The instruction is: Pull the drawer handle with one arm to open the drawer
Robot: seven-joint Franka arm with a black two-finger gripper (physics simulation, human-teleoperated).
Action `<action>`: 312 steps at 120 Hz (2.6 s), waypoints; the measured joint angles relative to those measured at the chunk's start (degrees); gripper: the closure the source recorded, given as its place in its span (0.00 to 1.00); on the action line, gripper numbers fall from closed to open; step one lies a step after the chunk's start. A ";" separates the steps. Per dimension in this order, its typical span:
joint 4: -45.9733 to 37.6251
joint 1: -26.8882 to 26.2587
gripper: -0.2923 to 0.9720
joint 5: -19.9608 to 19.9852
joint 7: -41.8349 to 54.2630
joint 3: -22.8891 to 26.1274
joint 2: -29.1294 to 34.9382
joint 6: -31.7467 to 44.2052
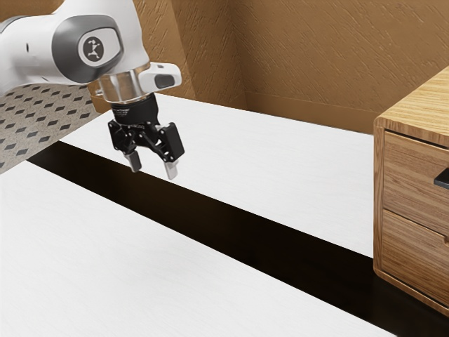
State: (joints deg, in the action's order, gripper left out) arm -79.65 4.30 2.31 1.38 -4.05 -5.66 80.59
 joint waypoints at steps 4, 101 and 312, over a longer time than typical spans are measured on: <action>0.00 -0.10 0.23 -0.01 -0.02 0.01 0.00 0.00; 12.40 -28.10 0.23 4.63 39.14 14.49 8.71 -3.78; 17.53 -32.43 0.23 -8.33 74.07 14.87 -16.21 32.28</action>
State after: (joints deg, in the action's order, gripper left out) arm -62.13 -28.13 -6.02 75.45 10.81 -21.87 112.87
